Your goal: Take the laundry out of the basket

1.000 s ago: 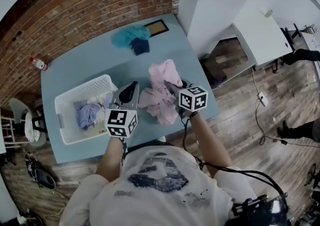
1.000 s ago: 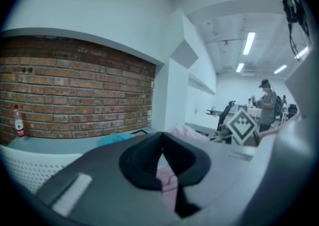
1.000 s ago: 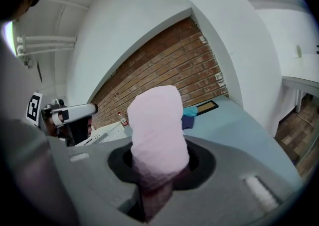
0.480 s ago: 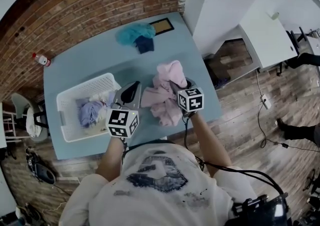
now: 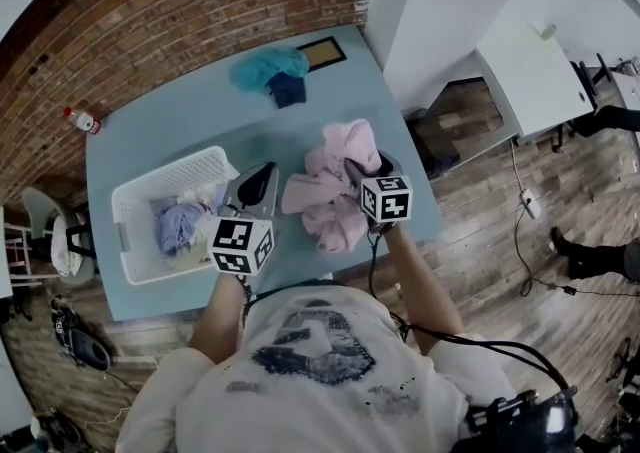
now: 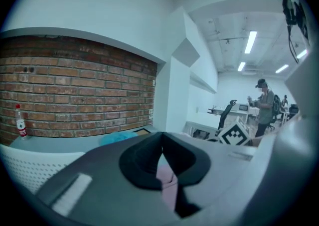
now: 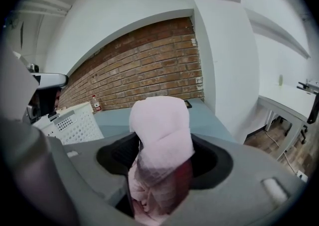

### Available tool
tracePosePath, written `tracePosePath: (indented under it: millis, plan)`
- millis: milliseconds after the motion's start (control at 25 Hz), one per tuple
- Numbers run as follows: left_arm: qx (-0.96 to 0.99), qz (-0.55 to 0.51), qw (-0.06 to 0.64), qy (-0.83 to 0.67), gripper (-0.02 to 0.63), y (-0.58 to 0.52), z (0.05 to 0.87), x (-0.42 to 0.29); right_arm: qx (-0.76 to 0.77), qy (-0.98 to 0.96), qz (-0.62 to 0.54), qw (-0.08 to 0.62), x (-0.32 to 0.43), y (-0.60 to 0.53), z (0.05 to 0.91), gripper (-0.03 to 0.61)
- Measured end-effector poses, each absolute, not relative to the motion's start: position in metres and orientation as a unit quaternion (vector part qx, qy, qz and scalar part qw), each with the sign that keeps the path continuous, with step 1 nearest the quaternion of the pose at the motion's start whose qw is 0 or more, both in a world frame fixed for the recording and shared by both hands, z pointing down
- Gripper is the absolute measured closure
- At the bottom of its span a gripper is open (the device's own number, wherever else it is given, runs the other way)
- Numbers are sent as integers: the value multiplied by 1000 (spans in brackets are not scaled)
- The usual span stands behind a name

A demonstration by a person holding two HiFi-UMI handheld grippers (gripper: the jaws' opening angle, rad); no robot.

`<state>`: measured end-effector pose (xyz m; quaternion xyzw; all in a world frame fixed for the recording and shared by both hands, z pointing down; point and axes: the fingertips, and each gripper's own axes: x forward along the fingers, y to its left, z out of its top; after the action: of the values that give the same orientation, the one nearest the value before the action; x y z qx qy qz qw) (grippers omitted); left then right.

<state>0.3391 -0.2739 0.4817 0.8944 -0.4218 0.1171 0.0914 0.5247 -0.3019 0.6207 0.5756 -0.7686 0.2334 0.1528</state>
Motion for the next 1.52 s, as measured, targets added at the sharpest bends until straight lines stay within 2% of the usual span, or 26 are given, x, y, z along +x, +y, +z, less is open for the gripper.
tracePosePath:
  millis: [480, 880, 1120, 1160, 1240, 1520]
  plan:
    - [895, 120, 87, -420, 621, -268, 481, 342, 607, -751, 227, 126, 567, -285, 596, 279]
    - [905, 100, 78, -406, 623, -255, 467, 359, 611, -770, 178, 45, 561, -251, 513, 288]
    - [906, 79, 71, -410, 623, -247, 450, 362, 622, -770, 141, 11, 554, -228, 467, 414]
    - [906, 78, 69, -410, 621, -245, 449, 362, 626, -767, 138, 5, 555, -223, 462, 448]
    - [906, 77, 67, -411, 621, -243, 449, 361, 635, -761, 130, -3, 555, -215, 456, 567]
    - [909, 75, 69, -405, 623, -239, 455, 367, 632, -763, 135, 4, 551, -205, 461, 580]
